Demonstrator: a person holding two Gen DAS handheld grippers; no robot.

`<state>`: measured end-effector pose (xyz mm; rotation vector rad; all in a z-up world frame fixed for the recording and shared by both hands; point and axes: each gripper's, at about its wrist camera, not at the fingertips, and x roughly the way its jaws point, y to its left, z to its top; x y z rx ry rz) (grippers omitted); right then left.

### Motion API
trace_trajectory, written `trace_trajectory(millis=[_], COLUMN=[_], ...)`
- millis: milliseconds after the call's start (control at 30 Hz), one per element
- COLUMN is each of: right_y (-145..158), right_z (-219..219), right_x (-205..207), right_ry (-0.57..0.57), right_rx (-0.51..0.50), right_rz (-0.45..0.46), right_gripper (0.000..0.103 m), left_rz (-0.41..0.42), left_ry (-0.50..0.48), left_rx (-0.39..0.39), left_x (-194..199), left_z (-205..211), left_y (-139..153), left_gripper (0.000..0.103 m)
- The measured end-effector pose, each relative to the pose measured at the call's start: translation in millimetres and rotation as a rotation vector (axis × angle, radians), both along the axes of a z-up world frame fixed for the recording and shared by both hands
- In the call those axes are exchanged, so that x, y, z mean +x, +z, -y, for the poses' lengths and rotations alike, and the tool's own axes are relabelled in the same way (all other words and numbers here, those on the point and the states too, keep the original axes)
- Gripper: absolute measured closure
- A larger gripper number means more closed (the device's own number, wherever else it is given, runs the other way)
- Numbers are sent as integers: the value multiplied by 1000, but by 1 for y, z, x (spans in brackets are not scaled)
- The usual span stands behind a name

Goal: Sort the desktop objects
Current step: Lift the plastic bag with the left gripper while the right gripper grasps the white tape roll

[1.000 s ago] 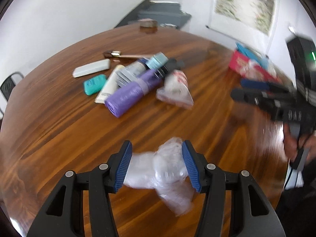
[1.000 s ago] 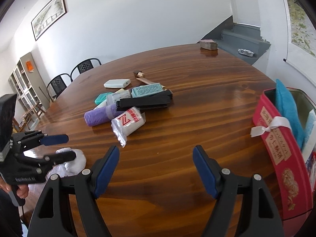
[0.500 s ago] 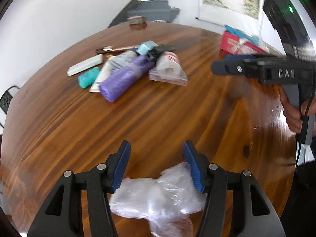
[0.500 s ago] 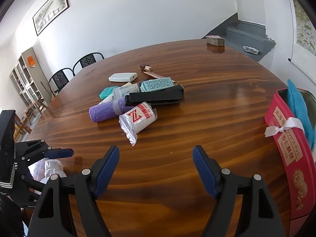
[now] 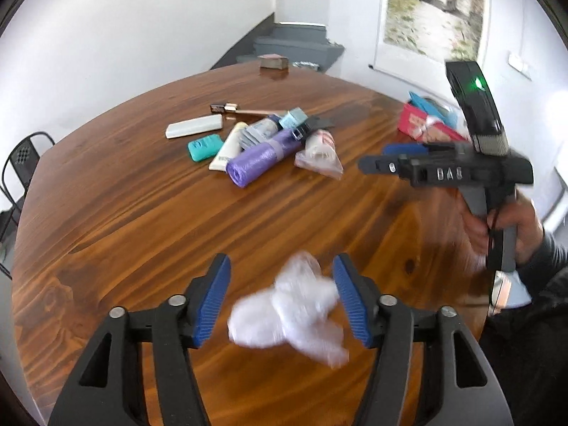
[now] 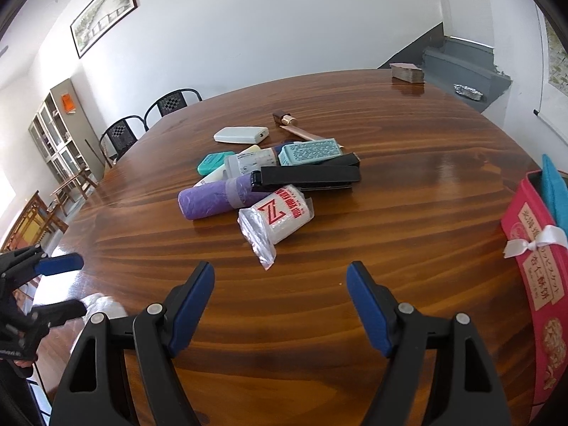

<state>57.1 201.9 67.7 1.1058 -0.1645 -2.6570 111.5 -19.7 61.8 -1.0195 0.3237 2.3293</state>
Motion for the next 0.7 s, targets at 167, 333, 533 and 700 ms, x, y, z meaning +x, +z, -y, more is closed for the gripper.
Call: trace_trajectory(millis=[167,333,533,700], right_y=[2,1,3,3], right_z=[-2,-10,-11,-15], right_x=[7,13,17,13], right_ry=[7,-17,-19,-32], right_rx=[2,-8,0,7], right_rz=[-11,-9,-19,-16], right_gripper=[23,23,23,23], left_rz=[15,31,44,99], left_ry=[-55,-131,-143,-56], left_rx=[-85,-155,-200,-157], left_x=[5,6,-10,-27], left_z=[-3,-9,-14,-11], left_y=[-12,-27,-42,-45], left_gripper=[37,37,36,43])
